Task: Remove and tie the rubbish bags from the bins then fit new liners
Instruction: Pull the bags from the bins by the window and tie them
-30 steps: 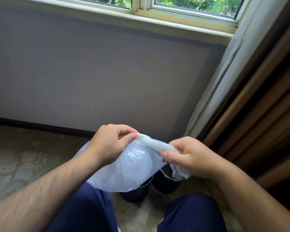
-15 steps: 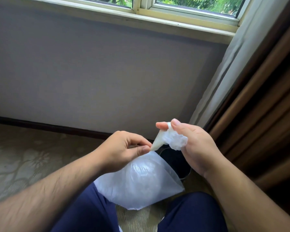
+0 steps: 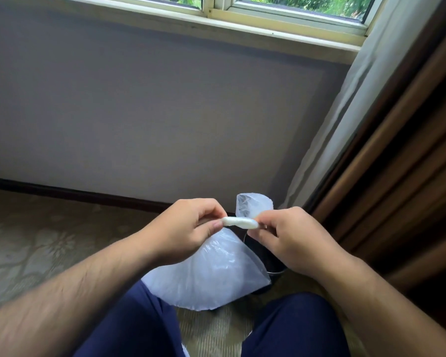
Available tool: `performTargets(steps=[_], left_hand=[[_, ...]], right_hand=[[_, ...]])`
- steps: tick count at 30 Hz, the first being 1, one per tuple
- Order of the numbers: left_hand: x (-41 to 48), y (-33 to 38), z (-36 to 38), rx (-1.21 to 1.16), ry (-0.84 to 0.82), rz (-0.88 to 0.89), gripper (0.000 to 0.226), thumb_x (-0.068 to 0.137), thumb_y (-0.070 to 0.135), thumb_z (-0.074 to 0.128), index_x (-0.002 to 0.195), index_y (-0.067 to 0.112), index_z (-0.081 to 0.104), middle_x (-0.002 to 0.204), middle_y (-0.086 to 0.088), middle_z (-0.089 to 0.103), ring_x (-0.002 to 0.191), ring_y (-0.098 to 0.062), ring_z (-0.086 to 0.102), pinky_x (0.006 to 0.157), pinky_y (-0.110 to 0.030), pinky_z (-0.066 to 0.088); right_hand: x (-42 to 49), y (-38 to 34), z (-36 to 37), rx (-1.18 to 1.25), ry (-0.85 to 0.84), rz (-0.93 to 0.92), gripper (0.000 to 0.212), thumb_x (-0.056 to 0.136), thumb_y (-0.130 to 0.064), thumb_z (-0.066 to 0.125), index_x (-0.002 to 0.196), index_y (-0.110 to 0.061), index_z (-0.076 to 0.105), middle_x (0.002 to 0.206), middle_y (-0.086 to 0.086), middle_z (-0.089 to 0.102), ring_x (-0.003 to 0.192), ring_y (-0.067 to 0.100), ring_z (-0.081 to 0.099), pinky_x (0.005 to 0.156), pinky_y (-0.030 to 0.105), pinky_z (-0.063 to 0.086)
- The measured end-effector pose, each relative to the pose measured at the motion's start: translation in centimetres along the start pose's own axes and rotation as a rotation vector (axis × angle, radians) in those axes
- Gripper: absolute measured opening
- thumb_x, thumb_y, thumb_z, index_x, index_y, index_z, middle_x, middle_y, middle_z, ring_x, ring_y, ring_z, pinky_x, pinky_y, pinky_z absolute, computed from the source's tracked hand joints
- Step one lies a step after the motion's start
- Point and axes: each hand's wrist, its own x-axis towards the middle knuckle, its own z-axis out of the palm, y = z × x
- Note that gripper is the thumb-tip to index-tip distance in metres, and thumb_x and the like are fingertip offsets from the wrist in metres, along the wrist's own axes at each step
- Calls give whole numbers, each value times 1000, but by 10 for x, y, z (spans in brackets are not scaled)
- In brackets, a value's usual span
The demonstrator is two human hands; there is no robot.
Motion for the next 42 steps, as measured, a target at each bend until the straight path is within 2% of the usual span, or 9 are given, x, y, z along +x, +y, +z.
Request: performTargets(steps=[5, 8, 11, 16, 23, 26, 31, 36, 42], left_hand=[[-2, 3, 5, -68, -6, 0, 10, 96, 25, 60, 98, 34, 60, 75, 2, 61, 64, -10, 54, 64, -33, 47], [-4, 6, 5, -127, 30, 37, 11, 92, 34, 67, 103, 37, 66, 84, 0, 69, 77, -18, 66, 76, -43, 54], [-3, 9, 4, -238, 123, 21, 9, 91, 33, 67, 97, 29, 73, 90, 7, 75, 87, -12, 72, 83, -40, 55], [-1, 8, 2, -190, 228, -40, 8, 92, 30, 68, 90, 27, 75, 87, 15, 75, 85, -2, 71, 81, -32, 57], [3, 0, 2, -164, 344, -110, 8, 91, 29, 69, 92, 27, 77, 85, 19, 75, 84, 4, 69, 78, -20, 54], [3, 0, 3, -234, 336, -112, 9, 91, 25, 70, 95, 28, 78, 86, 19, 76, 85, 5, 69, 75, -12, 51], [1, 0, 5, -323, 181, -99, 16, 92, 18, 69, 94, 30, 79, 89, 15, 77, 90, -2, 71, 85, -23, 55], [-2, 0, 9, -272, 80, -33, 14, 89, 15, 71, 96, 25, 79, 78, 23, 70, 79, 1, 67, 71, -12, 46], [-3, 2, 9, -248, 46, -8, 11, 88, 24, 73, 97, 22, 79, 79, 21, 70, 75, 0, 66, 67, -11, 45]], right_hand=[[1, 6, 6, -285, 290, -198, 22, 83, -51, 69, 75, -32, 79, 81, -7, 47, 76, 22, 50, 58, 36, 47], [2, 7, 11, -177, 273, -286, 31, 83, -44, 58, 68, -25, 77, 103, -3, 66, 101, 25, 60, 84, 40, 49], [1, -1, 11, 134, 176, -220, 18, 82, -30, 56, 76, -20, 71, 82, -11, 70, 85, 12, 65, 103, 40, 47], [-3, -10, 10, 330, 88, 41, 19, 81, -16, 61, 85, -35, 64, 67, -15, 65, 62, 9, 59, 63, 33, 54], [-4, -16, -10, 563, -223, 51, 19, 90, -10, 53, 84, -17, 70, 48, -9, 56, 43, 4, 53, 53, 23, 40], [-7, -14, -16, 839, -298, 3, 20, 89, -23, 56, 84, -18, 74, 58, 0, 58, 55, 12, 54, 57, 23, 42], [-4, -13, -10, 1003, -93, 6, 27, 85, -29, 56, 87, -19, 81, 93, 5, 72, 85, 12, 66, 76, 22, 46], [1, -19, -4, 1334, 5, 153, 33, 89, -30, 55, 104, -14, 78, 121, -1, 72, 112, 7, 63, 89, 28, 48], [3, -18, 7, 967, 51, 208, 41, 98, -43, 46, 101, -20, 80, 105, -8, 77, 112, 2, 63, 98, 24, 42]])
